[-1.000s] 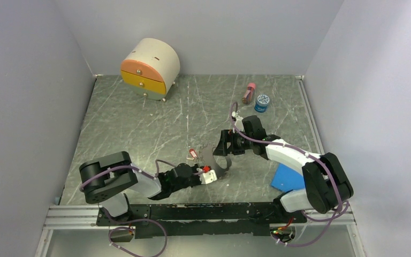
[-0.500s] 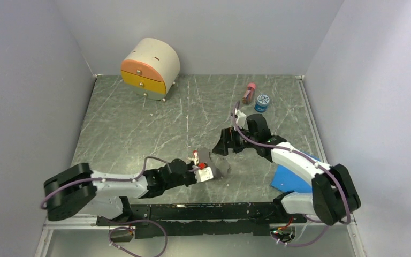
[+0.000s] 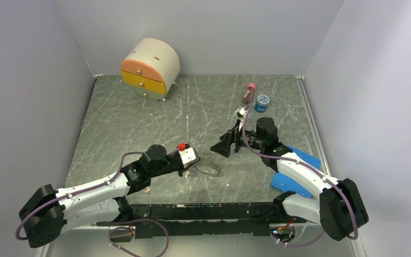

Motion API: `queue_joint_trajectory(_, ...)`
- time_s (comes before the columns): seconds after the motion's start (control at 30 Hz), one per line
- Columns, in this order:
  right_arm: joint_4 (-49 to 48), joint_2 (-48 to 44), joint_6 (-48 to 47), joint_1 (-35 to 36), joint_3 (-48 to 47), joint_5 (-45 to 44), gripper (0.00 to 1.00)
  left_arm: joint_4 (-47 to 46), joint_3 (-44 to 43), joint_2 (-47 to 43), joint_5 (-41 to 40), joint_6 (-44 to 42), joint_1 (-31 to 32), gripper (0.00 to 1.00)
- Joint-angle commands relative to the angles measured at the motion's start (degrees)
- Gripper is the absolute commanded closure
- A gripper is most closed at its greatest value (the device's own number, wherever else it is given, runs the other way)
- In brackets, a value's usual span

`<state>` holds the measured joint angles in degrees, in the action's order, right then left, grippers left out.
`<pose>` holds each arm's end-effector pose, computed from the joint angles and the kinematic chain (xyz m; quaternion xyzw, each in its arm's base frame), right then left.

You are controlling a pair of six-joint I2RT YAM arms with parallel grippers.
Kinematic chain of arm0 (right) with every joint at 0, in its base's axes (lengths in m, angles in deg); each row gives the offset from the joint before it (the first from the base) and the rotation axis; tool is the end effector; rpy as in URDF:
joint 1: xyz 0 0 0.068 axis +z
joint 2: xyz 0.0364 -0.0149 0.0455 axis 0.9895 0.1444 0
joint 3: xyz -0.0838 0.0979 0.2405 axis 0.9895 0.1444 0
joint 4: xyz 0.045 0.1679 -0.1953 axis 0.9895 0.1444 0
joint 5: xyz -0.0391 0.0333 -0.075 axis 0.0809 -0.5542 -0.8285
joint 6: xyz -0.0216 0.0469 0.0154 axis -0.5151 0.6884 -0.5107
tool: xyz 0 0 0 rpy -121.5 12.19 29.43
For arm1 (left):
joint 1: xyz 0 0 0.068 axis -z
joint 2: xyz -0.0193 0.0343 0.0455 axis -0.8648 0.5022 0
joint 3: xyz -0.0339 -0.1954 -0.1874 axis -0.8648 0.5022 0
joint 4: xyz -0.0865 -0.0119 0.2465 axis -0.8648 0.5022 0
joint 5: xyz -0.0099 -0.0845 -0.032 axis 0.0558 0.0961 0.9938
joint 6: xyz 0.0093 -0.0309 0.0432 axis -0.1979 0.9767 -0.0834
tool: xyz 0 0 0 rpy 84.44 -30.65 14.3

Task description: Put the keys on the keyring

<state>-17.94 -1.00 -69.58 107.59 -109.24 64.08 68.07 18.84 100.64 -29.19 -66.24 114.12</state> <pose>0.2076 0.1260 0.2390 -0.2453 0.7463 0.4665 0.4065 0.1205 -0.1803 0.2302 0.4789 0.6231 -0.3027 0.5391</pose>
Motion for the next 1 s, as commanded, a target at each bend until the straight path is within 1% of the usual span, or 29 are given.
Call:
queue_joint_trajectory(0.0,-9.86,-2.35,1.32,-0.25,0.91,6.44,0.01,-4.8,-2.88,-0.91,6.31,3.18,-2.59,0.97)
queue_joint_trajectory(0.13,-4.2,-1.1,-1.16,-0.24,-1.58,11.57,0.01,-1.47,-5.06,0.19,6.44,3.7,-3.94,0.97)
queue_joint_trajectory(0.23,-3.89,-0.17,-1.47,-0.31,-1.16,14.36,0.01,-0.38,-5.89,1.34,6.49,4.37,-4.42,0.97)
queue_joint_trajectory(0.3,-4.81,0.19,-1.28,-0.19,-0.27,15.67,0.02,-1.49,-5.37,1.55,5.88,5.52,-4.7,0.97)
queue_joint_trajectory(0.4,-4.97,0.74,-1.24,-0.14,0.55,16.91,0.04,-5.71,-3.49,0.91,4.81,8.08,-5.14,0.97)
queue_joint_trajectory(0.5,-5.38,1.15,-1.32,-0.01,1.09,18.36,0.1,-8.19,-2.12,0.34,3.75,9.94,-5.63,0.97)
queue_joint_trajectory(0.7,-4.63,2.6,-3.23,2.76,0.53,21.15,0.36,-13.59,-0.38,0.66,5.34,14.01,-6.43,0.97)
queue_joint_trajectory(0.73,-4.16,2.92,-3.82,3.48,0.2,21.09,0.44,-14.22,-0.17,0.67,5.35,14.38,-6.59,0.97)
queue_joint_trajectory(0.77,-3.19,3.25,-4.64,4.54,-0.2,20.69,0.55,-15.06,0.11,0.55,5.32,14.93,-6.72,0.97)
queue_joint_trajectory(0.8,-1.47,3.61,-5.88,5.52,-0.76,19.99,0.62,-16.31,0.64,0.37,5.39,15.5,-6.87,0.98)
queue_joint_trajectory(0.9,2.39,4.31,-8.95,7.71,-2.1,17.49,0.72,-20.99,2.53,-0.16,6.01,17.69,-7.58,0.97)
queue_joint_trajectory(0.97,2.68,4.54,-9.36,8.3,-2.32,17.28,0.76,-22.8,3.4,-0.56,6.25,18.74,-8.18,0.97)
